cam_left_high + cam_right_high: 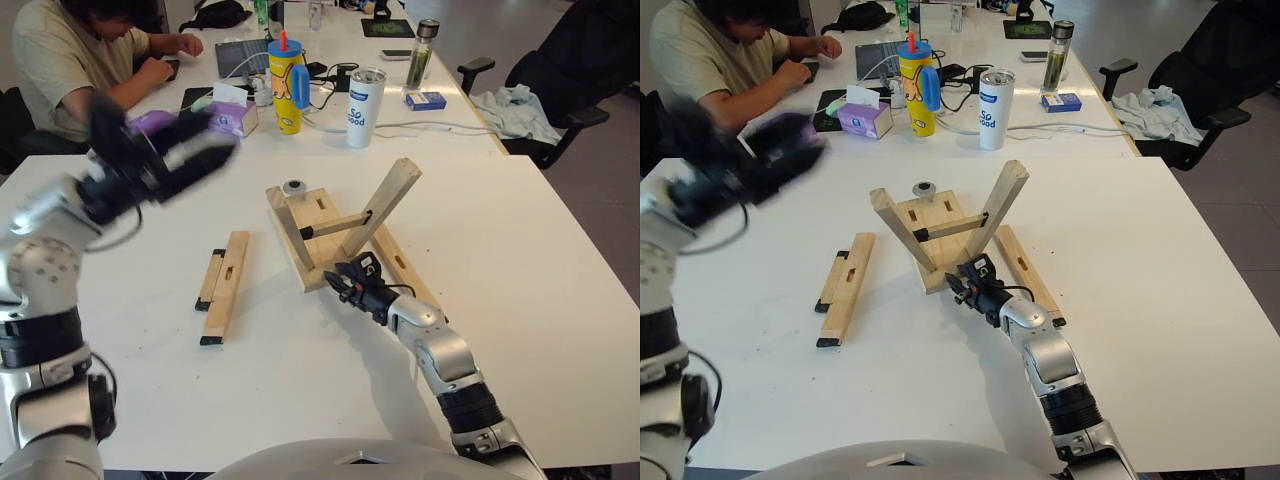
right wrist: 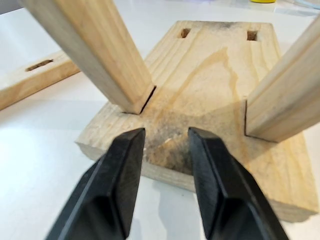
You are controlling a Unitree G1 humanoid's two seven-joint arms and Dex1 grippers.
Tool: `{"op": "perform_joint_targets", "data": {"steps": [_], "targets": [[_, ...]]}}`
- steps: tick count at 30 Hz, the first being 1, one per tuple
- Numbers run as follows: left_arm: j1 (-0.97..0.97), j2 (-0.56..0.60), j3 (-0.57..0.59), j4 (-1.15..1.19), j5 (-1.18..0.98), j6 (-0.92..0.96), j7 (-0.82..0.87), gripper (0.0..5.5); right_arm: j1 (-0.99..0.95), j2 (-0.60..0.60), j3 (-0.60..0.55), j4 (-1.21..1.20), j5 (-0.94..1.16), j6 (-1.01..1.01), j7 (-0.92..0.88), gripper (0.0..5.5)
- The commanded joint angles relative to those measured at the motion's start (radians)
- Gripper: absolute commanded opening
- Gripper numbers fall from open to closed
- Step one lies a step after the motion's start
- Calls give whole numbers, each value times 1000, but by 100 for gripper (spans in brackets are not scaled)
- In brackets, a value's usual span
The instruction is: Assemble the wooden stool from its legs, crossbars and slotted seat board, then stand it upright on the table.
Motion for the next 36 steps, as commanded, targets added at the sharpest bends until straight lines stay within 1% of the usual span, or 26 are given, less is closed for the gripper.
{"op": "perform_joint_targets", "data": {"steps": [1, 3, 5, 6, 7, 8, 9, 11, 14, 16, 19, 20, 21, 23, 25, 26, 27, 28, 29, 30, 32, 33, 36], "targets": [[-167, -157, -56, -158, -177, 4, 303, 394, 57, -4, 28, 87, -18, 85, -7, 157], [-97, -195, -213, -175, -70, 71, 397, 394, 53, -3, 30, 96, -21, 84, -9, 157], [65, -138, -483, -133, 171, 171, 460, 394, 44, 1, 35, 105, -23, 84, -9, 157], [141, -119, -594, -68, 296, 183, 498, 394, 38, 3, 37, 108, -23, 86, -8, 157], [205, -107, -676, 9, 395, 176, 506, 394, 33, 7, 39, 113, -24, 86, -10, 157], [239, -90, -731, 59, 482, 147, 509, 394, 26, 10, 43, 118, -24, 90, -9, 157], [250, -105, -725, 73, 510, 116, 502, 394, 21, 10, 46, 123, -26, 92, -7, 157], [180, -150, -665, 59, 518, 50, 493, 394, 21, 10, 41, 129, -27, 92, -12, 157], [-26, -232, -490, 14, 496, -124, 516, 394, 16, 14, 36, 157, -30, 80, -16, 157], [-130, -277, -381, -43, 433, -191, 530, 394, 11, 15, 37, 168, -31, 79, -16, 157], [-247, -298, -278, -141, 368, -224, 562, 394, 5, 17, 38, 170, -28, 80, -16, 157], [-258, -299, -270, -156, 355, -210, 566, 394, 5, 19, 36, 168, -28, 79, -20, 157], [-242, -291, -292, -157, 380, -188, 565, 394, 3, 22, 32, 168, -26, 79, -23, 157], [-132, -296, -359, -125, 423, -87, 604, 394, 0, 26, 30, 169, -24, 78, -26, 157], [94, -263, -574, -55, 544, 40, 617, 394, -8, 30, 30, 165, -21, 85, -29, 157], [189, -233, -716, -6, 618, 74, 592, 394, -12, 32, 30, 165, -19, 87, -30, 157], [270, -237, -765, 34, 660, 80, 601, 394, -17, 33, 30, 163, -18, 90, -30, 157], [306, -241, -778, 55, 691, 73, 613, 394, -24, 32, 32, 164, -18, 92, -25, 157], [297, -245, -766, 55, 727, 38, 623, 394, -27, 29, 30, 160, -17, 97, -23, 157], [258, -257, -725, 53, 747, 1, 640, 394, -27, 27, 28, 154, -15, 100, -22, 157], [139, -277, -618, 28, 790, -122, 680, 394, -26, 26, 23, 150, -12, 105, -22, 157], [84, -292, -545, 8, 791, -168, 713, 394, -29, 25, 24, 153, -13, 104, -20, 157], [0, -308, -376, -95, 805, -248, 803, 394, -42, 27, 24, 169, -16, 100, -17, 157]]}}
